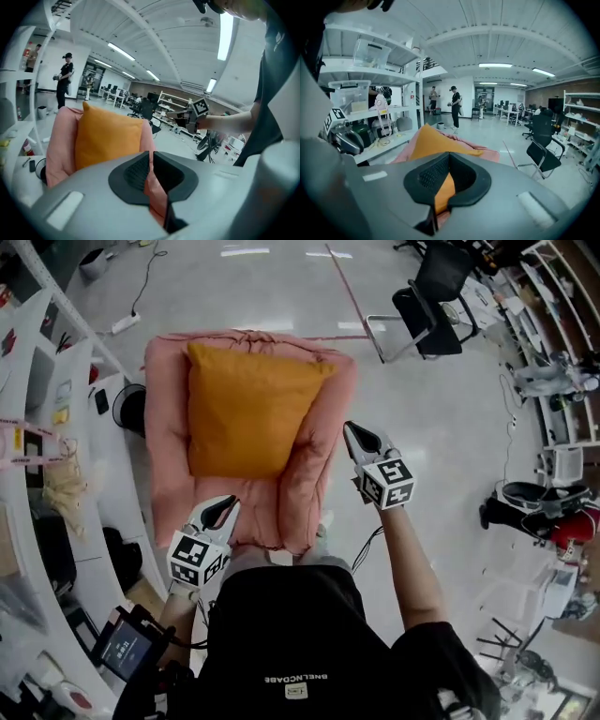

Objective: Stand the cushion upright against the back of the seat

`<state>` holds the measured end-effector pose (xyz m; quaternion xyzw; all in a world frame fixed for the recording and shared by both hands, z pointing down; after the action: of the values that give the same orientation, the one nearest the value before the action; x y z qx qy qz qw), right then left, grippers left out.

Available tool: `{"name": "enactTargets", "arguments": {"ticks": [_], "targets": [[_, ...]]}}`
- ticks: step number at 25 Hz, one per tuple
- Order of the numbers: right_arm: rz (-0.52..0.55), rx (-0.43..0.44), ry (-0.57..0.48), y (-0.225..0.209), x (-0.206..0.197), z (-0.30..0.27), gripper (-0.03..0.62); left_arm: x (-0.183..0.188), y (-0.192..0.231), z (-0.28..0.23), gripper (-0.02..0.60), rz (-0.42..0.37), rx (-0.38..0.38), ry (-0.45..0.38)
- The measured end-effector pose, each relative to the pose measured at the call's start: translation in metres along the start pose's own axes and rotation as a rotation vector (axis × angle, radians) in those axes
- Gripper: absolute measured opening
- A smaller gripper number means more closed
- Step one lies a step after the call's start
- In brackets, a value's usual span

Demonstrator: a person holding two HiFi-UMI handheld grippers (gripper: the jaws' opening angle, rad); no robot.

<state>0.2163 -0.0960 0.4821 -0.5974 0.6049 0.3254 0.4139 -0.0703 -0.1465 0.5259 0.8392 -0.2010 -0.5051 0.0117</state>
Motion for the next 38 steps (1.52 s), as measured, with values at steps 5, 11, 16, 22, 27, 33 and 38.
{"name": "enactTargets", "arguments": {"ticks": [5, 11, 16, 22, 27, 33, 38], "targets": [[-0.084, -0.069, -0.108, 0.034, -0.009, 0.069, 0.006, 0.021, -0.034, -0.014, 0.012, -0.088, -0.142, -0.022], [-0.174, -0.116, -0.242, 0.074, -0.030, 0.164, 0.006, 0.034, -0.104, -0.019, 0.015, -0.157, -0.262, -0.067], [-0.207, -0.217, -0.313, 0.109, -0.062, 0.252, 0.005, 0.029, -0.185, -0.008, 0.018, -0.225, -0.352, -0.071], [-0.297, -0.293, -0.422, 0.152, -0.122, 0.358, 0.005, 0.006, -0.301, 0.018, 0.018, -0.236, -0.439, -0.098], [-0.353, -0.338, -0.480, 0.164, -0.131, 0.388, 0.005, 0.017, -0.336, 0.022, 0.018, -0.210, -0.485, -0.104], [-0.350, -0.358, -0.538, 0.209, -0.162, 0.461, 0.006, -0.007, -0.414, 0.067, 0.018, -0.258, -0.510, -0.150], [-0.336, -0.394, -0.541, 0.229, -0.167, 0.477, 0.005, -0.015, -0.437, 0.082, 0.018, -0.314, -0.542, -0.152]]}}
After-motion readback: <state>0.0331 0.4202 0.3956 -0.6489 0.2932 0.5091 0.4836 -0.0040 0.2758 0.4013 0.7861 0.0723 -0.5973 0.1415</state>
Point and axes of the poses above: the fingertips, and each gripper's own axes: z backward along the fingers, y to its left, x out of its top, the point moved 2 cm from there along z, backward along the fingers, and after that the axes turned 13 degrees about x, right-handed, at the moved point
